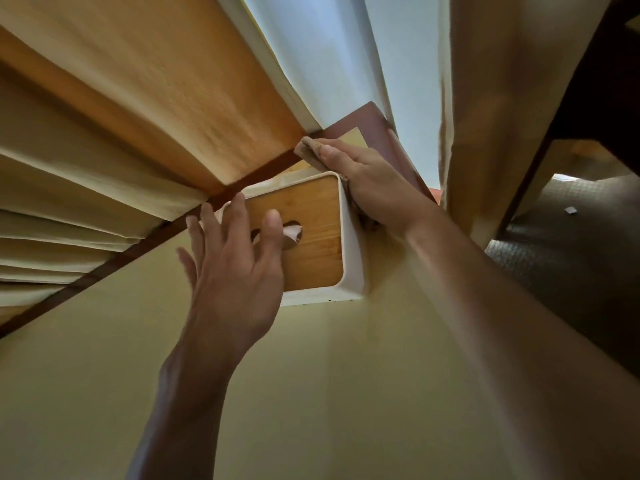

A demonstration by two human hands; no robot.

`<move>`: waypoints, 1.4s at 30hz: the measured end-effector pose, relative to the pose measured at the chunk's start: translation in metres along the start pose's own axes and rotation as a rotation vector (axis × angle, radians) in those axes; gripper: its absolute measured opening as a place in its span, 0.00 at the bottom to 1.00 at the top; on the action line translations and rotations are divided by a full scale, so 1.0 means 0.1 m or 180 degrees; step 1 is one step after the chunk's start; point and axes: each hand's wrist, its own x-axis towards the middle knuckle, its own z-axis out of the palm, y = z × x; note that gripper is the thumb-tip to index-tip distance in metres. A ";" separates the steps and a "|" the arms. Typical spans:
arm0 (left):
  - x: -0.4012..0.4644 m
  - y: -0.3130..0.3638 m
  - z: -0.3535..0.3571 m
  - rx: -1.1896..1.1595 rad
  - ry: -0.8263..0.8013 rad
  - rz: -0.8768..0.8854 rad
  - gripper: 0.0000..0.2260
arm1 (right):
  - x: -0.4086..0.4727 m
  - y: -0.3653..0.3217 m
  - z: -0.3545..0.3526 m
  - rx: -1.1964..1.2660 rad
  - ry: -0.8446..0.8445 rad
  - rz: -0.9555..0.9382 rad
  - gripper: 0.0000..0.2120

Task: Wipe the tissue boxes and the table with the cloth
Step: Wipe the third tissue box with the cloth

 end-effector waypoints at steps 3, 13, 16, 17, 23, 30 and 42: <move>-0.04 -0.04 0.03 -0.0209 -0.0219 -0.0002 0.32 | -0.05 0.02 0.02 -0.0045 0.0075 0.0003 0.20; 0.54 -0.24 -0.14 -0.0036 -0.0650 0.0935 0.34 | -0.52 0.17 0.20 -0.0256 0.0545 -0.0203 0.21; 0.71 -0.21 -0.20 0.0144 -0.0834 0.1254 0.37 | -0.75 0.26 0.43 -0.0225 0.0879 -0.0296 0.23; 0.74 -0.19 -0.19 0.0153 -0.0842 0.1308 0.38 | -0.82 0.28 0.53 -0.0233 0.1022 -0.0332 0.24; 0.73 0.05 -0.14 -0.0770 -0.0814 0.1324 0.33 | -1.14 0.31 0.87 -0.0001 0.1580 -0.0616 0.25; 0.73 0.38 0.05 -0.0857 -0.0111 0.1041 0.29 | -1.32 0.29 0.76 0.0455 0.0952 -0.0194 0.29; 0.87 0.34 0.21 -0.0024 -0.0055 0.1204 0.27 | -0.39 0.10 0.22 0.0483 0.0431 0.0159 0.29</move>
